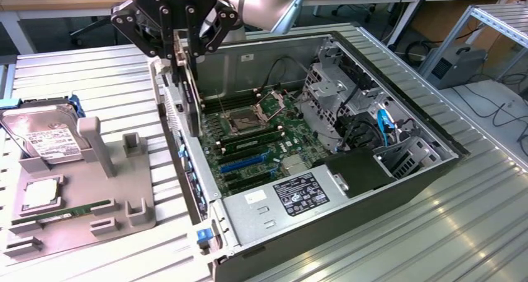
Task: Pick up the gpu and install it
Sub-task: 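Pick up the gpu and move the gpu toward the slot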
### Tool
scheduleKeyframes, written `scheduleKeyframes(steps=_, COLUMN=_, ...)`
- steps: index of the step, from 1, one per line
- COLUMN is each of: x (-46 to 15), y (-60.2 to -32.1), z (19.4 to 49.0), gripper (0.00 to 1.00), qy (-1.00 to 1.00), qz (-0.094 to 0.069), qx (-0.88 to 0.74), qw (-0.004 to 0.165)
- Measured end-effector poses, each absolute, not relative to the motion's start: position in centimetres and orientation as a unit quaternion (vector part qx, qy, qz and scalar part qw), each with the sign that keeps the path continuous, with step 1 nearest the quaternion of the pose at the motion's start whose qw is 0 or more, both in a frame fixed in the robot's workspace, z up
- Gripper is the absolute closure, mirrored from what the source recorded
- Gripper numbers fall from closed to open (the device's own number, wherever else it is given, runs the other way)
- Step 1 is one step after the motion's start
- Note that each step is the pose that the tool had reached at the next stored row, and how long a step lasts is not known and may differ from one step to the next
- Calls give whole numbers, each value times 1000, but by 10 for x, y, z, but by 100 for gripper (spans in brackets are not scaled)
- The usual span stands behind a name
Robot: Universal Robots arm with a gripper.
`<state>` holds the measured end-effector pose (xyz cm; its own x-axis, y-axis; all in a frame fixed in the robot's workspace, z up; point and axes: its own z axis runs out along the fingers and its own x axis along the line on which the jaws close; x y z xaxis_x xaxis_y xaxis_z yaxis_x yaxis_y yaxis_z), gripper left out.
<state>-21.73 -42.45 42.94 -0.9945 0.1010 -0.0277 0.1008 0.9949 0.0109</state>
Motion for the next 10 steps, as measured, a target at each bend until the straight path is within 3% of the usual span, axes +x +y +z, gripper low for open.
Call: scheduleKeyframes(steps=10, x=-212, y=-424, z=429, gripper=73, qy=999, qz=5, qx=50, qw=14)
